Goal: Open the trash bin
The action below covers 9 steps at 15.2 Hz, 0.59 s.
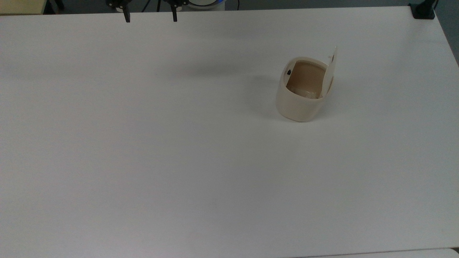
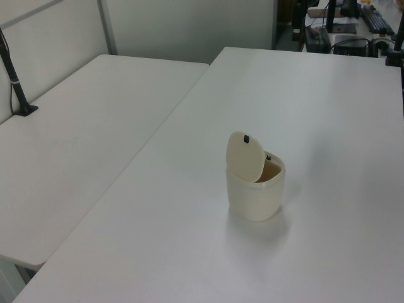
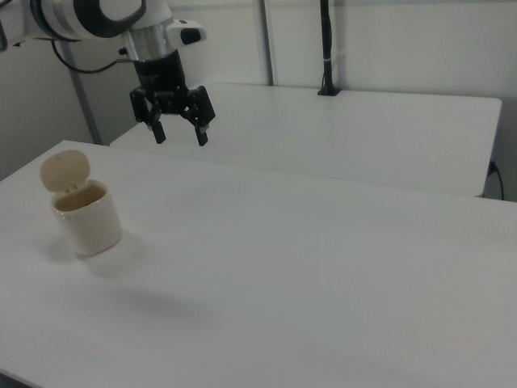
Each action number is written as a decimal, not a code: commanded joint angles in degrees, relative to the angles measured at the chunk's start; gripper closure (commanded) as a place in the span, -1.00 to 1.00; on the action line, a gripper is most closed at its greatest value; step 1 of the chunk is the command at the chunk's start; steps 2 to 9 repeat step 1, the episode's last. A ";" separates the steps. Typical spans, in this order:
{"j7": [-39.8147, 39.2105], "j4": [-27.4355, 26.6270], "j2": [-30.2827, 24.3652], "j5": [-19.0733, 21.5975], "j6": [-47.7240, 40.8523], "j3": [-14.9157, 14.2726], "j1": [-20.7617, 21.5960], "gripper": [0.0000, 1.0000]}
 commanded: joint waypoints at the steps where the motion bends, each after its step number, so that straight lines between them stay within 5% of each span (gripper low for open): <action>1: 1.26 -0.28 -0.71 0.22 -1.70 0.11 0.13 -1.00; 9: 1.26 -0.28 -0.71 0.22 -1.70 0.11 0.13 -1.00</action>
